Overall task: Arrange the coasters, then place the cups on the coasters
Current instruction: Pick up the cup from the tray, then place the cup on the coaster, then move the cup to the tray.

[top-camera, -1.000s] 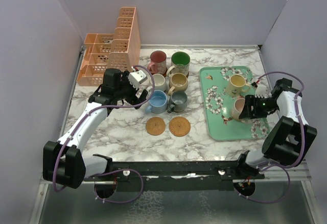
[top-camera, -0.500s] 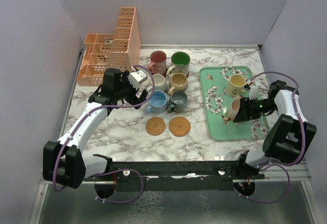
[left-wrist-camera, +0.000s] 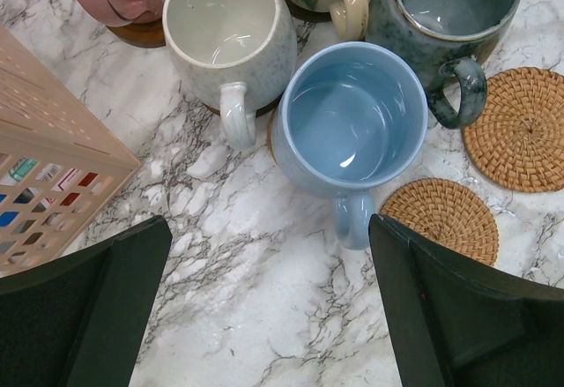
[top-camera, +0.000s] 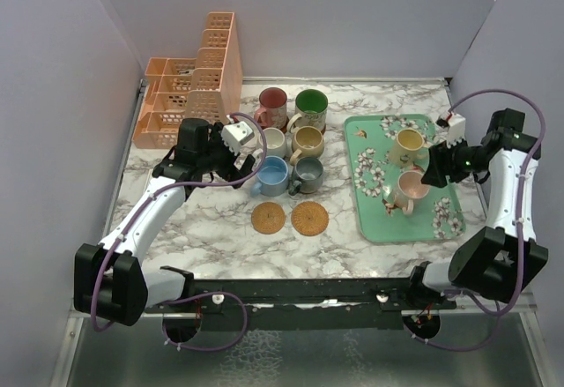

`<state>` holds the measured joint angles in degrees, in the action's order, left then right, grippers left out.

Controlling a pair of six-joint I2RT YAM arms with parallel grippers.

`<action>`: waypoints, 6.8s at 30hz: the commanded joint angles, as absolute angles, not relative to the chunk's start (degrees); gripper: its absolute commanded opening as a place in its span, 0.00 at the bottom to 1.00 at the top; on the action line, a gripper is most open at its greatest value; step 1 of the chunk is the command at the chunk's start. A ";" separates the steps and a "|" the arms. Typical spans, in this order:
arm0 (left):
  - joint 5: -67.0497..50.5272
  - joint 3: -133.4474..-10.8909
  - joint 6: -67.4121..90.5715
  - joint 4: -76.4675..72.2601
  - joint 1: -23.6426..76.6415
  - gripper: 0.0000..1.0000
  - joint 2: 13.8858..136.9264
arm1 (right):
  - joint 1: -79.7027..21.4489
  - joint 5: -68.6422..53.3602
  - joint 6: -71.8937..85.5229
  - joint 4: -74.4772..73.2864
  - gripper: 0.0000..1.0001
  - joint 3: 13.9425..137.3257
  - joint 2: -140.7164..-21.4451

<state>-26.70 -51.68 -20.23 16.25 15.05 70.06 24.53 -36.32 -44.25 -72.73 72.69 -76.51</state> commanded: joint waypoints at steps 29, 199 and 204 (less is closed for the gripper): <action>-28.99 -51.60 -20.13 15.50 14.77 0.99 69.35 | 9.32 -17.69 -56.10 -55.25 0.59 72.17 -93.78; -15.63 -75.54 -14.40 18.58 4.68 0.99 75.14 | -12.23 -5.58 -21.96 -43.71 0.43 93.64 -94.56; -14.55 -77.33 -18.30 22.67 7.88 0.99 75.01 | -2.74 -7.16 -26.74 -43.18 0.45 96.93 -99.72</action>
